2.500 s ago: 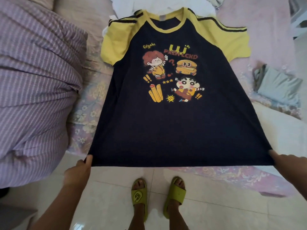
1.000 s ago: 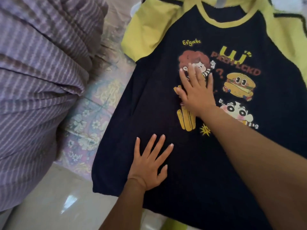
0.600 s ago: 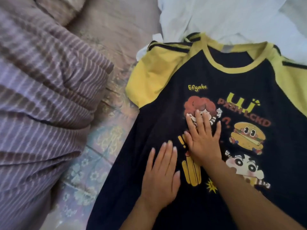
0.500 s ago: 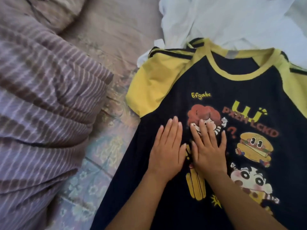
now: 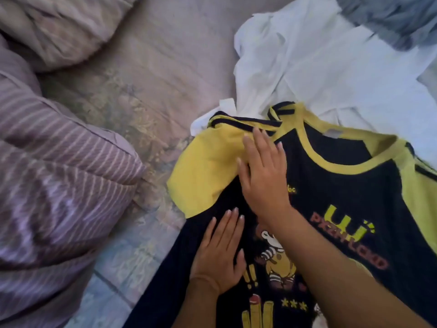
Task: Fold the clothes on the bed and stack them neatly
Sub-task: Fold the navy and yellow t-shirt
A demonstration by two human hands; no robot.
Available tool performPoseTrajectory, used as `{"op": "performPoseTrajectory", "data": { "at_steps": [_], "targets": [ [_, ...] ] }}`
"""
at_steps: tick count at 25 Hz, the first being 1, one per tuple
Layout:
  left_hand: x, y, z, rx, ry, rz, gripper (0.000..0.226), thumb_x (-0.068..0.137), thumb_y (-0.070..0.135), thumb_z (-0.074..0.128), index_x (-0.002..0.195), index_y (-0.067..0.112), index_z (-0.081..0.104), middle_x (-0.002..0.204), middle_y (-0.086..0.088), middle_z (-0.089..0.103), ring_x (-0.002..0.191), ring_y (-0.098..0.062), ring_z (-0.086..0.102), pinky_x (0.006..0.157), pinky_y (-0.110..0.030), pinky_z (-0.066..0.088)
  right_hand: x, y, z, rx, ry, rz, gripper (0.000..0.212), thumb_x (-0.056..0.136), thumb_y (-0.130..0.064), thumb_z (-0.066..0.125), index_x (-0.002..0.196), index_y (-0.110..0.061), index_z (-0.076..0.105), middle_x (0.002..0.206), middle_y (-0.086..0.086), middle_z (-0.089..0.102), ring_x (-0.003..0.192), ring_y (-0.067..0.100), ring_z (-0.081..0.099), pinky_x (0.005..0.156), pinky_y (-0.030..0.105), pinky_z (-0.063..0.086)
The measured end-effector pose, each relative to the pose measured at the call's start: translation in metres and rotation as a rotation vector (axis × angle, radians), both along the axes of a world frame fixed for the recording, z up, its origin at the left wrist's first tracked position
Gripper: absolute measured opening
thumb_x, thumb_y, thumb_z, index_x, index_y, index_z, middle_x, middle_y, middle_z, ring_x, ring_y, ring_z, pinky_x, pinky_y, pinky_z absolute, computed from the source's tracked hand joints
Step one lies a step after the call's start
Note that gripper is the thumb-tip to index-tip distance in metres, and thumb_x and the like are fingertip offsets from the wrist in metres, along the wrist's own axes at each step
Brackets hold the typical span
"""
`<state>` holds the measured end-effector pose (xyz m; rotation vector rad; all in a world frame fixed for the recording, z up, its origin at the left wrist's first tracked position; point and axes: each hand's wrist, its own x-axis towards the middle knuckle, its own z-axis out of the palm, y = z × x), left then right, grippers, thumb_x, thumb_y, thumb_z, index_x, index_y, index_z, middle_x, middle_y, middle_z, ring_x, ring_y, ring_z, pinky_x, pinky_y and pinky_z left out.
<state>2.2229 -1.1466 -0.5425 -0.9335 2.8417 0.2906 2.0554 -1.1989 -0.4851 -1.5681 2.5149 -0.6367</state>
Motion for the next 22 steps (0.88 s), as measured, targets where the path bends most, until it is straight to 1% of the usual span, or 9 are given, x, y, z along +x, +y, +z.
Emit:
{"op": "performPoseTrajectory", "data": {
  "at_steps": [3, 5, 8, 11, 14, 16, 18, 20, 22],
  "targets": [
    [-0.003, -0.001, 0.001, 0.021, 0.010, 0.022, 0.069, 0.083, 0.035, 0.042, 0.144, 0.005, 0.047, 0.151, -0.012, 0.050, 0.142, -0.024, 0.033, 0.127, -0.038, 0.000, -0.040, -0.103, 0.029, 0.445, -0.037, 0.168, 0.063, 0.103, -0.053, 0.046, 0.149, -0.010, 0.040, 0.144, 0.009, 0.055, 0.139, 0.029, 0.044, 0.122, 0.054, 0.015],
    [-0.002, 0.002, 0.003, 0.022, -0.002, 0.022, 0.068, 0.083, 0.036, 0.042, 0.144, 0.006, 0.050, 0.151, -0.010, 0.049, 0.142, -0.023, 0.035, 0.127, -0.038, 0.000, -0.048, -0.117, 0.036, 0.612, -0.124, 0.247, 0.053, 0.099, -0.050, 0.057, 0.137, -0.014, 0.050, 0.133, 0.008, 0.060, 0.126, 0.030, 0.052, 0.110, 0.045, 0.034],
    [-0.001, 0.001, 0.001, 0.019, -0.017, 0.012, 0.068, 0.085, 0.037, 0.041, 0.145, 0.007, 0.050, 0.153, -0.009, 0.047, 0.142, -0.022, 0.038, 0.126, -0.039, 0.000, -0.048, -0.052, 0.040, 0.377, -0.358, 0.354, 0.029, 0.096, -0.021, 0.069, 0.118, -0.003, 0.064, 0.114, 0.014, 0.065, 0.108, 0.033, 0.056, 0.092, 0.043, 0.044],
    [-0.001, 0.003, 0.001, 0.083, -0.026, 0.039, 0.065, 0.088, 0.038, 0.041, 0.145, 0.008, 0.051, 0.151, -0.008, 0.050, 0.140, -0.022, 0.045, 0.125, -0.040, 0.007, -0.068, 0.051, 0.028, 0.269, -0.233, 0.522, 0.015, 0.088, -0.001, 0.073, 0.102, 0.002, 0.067, 0.100, 0.014, 0.068, 0.100, 0.032, 0.061, 0.105, 0.045, 0.041],
    [0.001, 0.003, -0.009, 0.240, -0.191, 0.100, 0.055, 0.102, 0.040, 0.036, 0.149, 0.015, 0.047, 0.150, -0.006, 0.052, 0.141, -0.026, 0.044, 0.123, -0.040, 0.017, -0.090, 0.088, 0.016, 0.546, -0.324, 0.459, 0.033, 0.088, -0.005, 0.074, 0.120, -0.005, 0.065, 0.119, 0.010, 0.068, 0.122, 0.030, 0.059, 0.126, 0.043, 0.015],
    [0.002, 0.003, -0.018, 0.271, -0.233, 0.131, 0.055, 0.105, 0.043, 0.032, 0.151, 0.017, 0.044, 0.152, -0.007, 0.049, 0.144, -0.027, 0.038, 0.124, -0.041, 0.014, -0.084, 0.077, 0.012, 0.519, -0.291, 0.450, 0.054, 0.084, -0.021, 0.082, 0.132, -0.007, 0.061, 0.131, 0.010, 0.064, 0.133, 0.030, 0.051, 0.126, 0.045, 0.009],
    [0.001, 0.003, -0.020, 0.199, -0.221, 0.120, 0.057, 0.104, 0.043, 0.034, 0.153, 0.016, 0.040, 0.155, -0.007, 0.045, 0.146, -0.027, 0.036, 0.125, -0.043, 0.013, -0.066, 0.059, 0.019, 0.460, -0.150, 0.613, 0.063, 0.080, -0.031, 0.085, 0.134, -0.008, 0.062, 0.134, 0.010, 0.063, 0.133, 0.032, 0.048, 0.123, 0.052, 0.016],
    [0.001, 0.003, -0.016, 0.168, -0.171, 0.129, 0.057, 0.104, 0.041, 0.037, 0.154, 0.015, 0.039, 0.157, -0.007, 0.043, 0.146, -0.027, 0.036, 0.125, -0.043, 0.013, -0.051, 0.047, 0.026, 0.430, -0.097, 0.724, 0.046, 0.082, -0.020, 0.082, 0.124, -0.007, 0.068, 0.123, 0.012, 0.067, 0.125, 0.034, 0.054, 0.112, 0.052, 0.033],
    [-0.001, 0.004, -0.002, 0.102, -0.082, 0.109, 0.055, 0.101, 0.037, 0.047, 0.150, 0.013, 0.046, 0.151, -0.008, 0.050, 0.141, -0.027, 0.043, 0.123, -0.044, 0.022, -0.045, 0.044, 0.037, 0.444, -0.276, 0.607, 0.031, 0.086, 0.000, 0.068, 0.117, -0.003, 0.067, 0.113, 0.016, 0.067, 0.110, 0.037, 0.058, 0.093, 0.045, 0.044]
  ]
}}
